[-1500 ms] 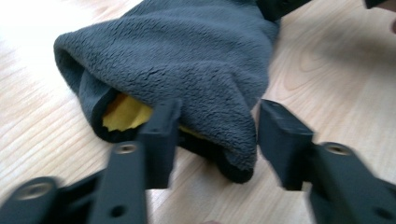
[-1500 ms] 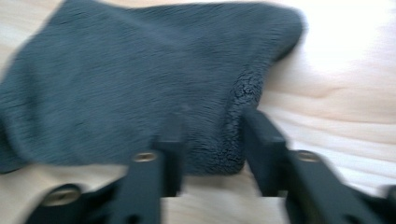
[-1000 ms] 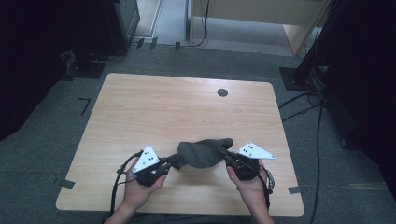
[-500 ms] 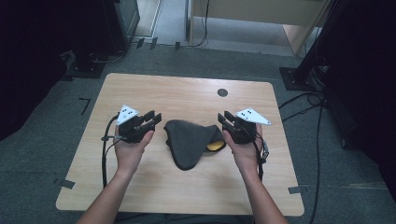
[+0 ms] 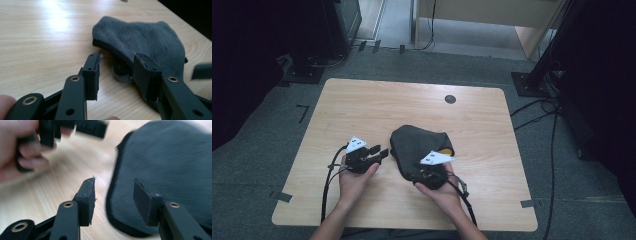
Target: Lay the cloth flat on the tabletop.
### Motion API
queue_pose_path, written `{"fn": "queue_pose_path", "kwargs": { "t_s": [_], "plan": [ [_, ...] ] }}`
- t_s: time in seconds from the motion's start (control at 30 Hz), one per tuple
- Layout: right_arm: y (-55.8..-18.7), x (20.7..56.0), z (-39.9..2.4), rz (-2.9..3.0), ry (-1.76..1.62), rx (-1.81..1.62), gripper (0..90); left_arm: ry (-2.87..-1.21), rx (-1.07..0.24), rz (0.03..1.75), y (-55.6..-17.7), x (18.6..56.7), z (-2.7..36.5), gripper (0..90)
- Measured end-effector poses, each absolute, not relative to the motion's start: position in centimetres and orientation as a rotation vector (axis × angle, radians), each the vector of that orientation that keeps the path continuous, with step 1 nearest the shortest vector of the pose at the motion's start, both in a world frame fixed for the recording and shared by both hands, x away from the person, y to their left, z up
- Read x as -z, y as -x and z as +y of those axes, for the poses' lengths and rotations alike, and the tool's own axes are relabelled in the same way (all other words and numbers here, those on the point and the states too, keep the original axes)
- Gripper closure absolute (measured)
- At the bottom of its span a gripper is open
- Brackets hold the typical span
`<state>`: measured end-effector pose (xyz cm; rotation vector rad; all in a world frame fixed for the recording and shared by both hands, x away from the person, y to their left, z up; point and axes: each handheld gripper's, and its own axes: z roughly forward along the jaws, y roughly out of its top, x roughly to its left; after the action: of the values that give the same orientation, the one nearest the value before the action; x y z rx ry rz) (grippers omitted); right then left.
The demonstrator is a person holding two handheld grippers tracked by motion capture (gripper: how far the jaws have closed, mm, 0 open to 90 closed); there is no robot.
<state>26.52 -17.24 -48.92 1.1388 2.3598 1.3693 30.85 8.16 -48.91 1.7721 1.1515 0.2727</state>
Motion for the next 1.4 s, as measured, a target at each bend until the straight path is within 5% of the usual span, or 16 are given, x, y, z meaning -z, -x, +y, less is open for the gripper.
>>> {"fn": "queue_pose_path", "kwargs": {
  "t_s": [0.17, 0.3, 0.4, 0.67, 0.93, 1.17, 1.4],
  "plan": [
    [-26.8, 51.1, -14.4, 2.386, -1.116, -1.201, 56.1, -1.781, -0.279, 1.144, -30.8, 49.1, 8.4, 54.8],
    [-27.0, 51.7, -14.2, 2.349, -1.128, -1.074, 81.8, -1.777, -0.275, 1.155, -30.9, 49.3, 8.7, 54.3],
    [-27.6, 50.7, -15.3, 2.305, -1.162, -1.118, 86.0, -1.772, -0.268, 1.156, -31.1, 49.4, 8.5, 53.6],
    [-30.7, 44.6, -22.5, 1.953, -1.258, -1.322, 85.7, -1.81, -0.267, 1.121, -31.3, 49.9, 6.2, 50.6],
    [-34.3, 41.6, -30.1, 1.632, -1.427, -1.228, 64.3, -1.888, -0.289, 1.155, -32.2, 50.7, 4.4, 51.4],
    [-32.1, 44.9, -28.4, 1.846, -1.366, -1.231, 61.4, -1.943, -0.273, 1.124, -32.4, 51.0, 4.2, 81.5],
    [-30.8, 49.5, -24.6, 2.137, -1.348, -1.302, 56.2, -1.911, -0.277, 1.1, -31.8, 49.9, 6.3, 85.0]
  ]
}}
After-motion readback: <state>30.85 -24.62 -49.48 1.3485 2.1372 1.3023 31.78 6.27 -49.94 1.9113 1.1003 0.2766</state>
